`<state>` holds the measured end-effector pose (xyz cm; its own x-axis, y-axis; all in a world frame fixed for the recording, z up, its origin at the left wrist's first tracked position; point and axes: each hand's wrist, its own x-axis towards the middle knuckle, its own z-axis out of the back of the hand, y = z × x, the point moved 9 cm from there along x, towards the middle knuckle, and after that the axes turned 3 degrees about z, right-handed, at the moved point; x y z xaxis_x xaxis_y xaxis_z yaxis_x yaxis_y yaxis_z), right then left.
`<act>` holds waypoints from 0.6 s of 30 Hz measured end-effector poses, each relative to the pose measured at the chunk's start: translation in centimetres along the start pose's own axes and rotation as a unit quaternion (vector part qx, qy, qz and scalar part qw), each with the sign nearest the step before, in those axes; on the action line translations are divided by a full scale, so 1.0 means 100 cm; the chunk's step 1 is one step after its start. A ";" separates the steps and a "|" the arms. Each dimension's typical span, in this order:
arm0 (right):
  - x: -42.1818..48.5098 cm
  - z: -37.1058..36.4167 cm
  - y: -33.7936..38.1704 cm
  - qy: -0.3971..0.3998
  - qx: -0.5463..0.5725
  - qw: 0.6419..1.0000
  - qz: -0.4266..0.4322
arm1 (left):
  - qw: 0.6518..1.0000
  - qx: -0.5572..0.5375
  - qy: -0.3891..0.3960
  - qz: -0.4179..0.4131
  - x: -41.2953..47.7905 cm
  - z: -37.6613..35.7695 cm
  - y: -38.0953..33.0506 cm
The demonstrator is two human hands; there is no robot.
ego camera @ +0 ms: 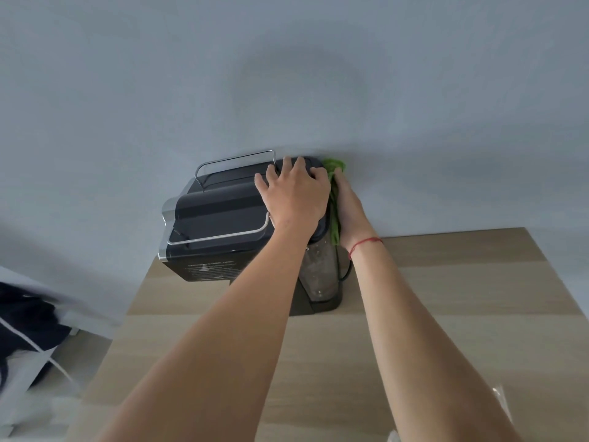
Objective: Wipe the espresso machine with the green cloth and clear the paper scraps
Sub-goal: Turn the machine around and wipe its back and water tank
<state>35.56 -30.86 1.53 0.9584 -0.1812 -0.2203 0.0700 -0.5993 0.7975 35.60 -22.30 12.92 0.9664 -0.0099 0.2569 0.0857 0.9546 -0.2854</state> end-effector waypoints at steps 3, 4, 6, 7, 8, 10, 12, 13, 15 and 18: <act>-0.002 -0.003 0.007 0.007 0.036 0.999 0.015 | 1.000 0.005 0.006 -0.001 -0.001 -0.001 -0.001; -0.002 -0.004 0.007 0.009 0.035 0.999 0.017 | 1.000 0.008 0.007 -0.003 0.000 -0.001 -0.001; 0.000 -0.002 0.004 -0.002 0.024 0.999 0.021 | 1.000 0.011 0.006 -0.002 0.001 -0.002 0.000; 0.001 0.000 0.000 -0.012 0.018 1.000 0.022 | 1.000 0.011 0.007 -0.001 0.001 -0.002 0.000; 0.004 0.005 -0.005 -0.022 0.013 0.999 0.020 | 1.000 0.011 0.007 0.000 0.001 -0.003 0.001; 0.008 0.015 -0.020 -0.040 0.002 0.999 0.004 | 1.000 0.009 0.006 0.000 0.001 -0.002 0.000; 0.013 0.027 -0.041 -0.049 -0.006 0.999 -0.020 | 1.000 0.010 0.007 0.001 0.002 -0.003 0.001; 0.016 0.035 -0.055 -0.060 -0.006 0.997 -0.040 | 1.000 0.011 0.007 0.000 0.002 -0.003 0.001; 0.029 0.056 -0.091 -0.072 -0.018 0.994 -0.078 | 1.000 0.013 0.002 -0.004 0.002 -0.003 0.000; 0.043 0.089 -0.144 -0.092 -0.041 0.985 -0.138 | 1.000 0.007 0.004 0.000 0.003 -0.003 0.000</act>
<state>36.15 -29.95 -15.93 0.8342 -0.1635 -0.5267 0.3495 -0.5820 0.7343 35.94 -22.36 12.71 0.9683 -0.0125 0.2493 0.0827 0.9585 -0.2728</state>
